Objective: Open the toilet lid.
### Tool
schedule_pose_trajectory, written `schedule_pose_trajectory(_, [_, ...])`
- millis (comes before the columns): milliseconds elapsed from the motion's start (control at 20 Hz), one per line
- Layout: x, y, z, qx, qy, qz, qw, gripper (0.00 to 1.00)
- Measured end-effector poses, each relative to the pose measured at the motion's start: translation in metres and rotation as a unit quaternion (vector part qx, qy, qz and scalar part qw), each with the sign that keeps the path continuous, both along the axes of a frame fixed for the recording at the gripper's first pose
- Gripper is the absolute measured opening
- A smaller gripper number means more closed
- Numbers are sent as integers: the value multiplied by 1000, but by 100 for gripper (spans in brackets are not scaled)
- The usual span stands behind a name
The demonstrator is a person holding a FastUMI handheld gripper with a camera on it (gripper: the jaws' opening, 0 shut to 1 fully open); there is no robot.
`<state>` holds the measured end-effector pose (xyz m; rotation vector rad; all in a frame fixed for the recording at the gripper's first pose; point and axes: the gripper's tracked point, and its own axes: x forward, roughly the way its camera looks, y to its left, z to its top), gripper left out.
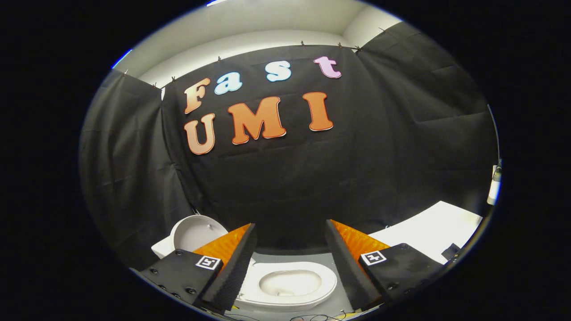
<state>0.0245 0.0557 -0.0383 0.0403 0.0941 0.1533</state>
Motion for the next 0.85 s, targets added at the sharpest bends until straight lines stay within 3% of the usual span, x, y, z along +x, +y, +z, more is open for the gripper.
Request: schedule_pose_trajectory(850, [2,-10,0,3,-3,-9,1000,98])
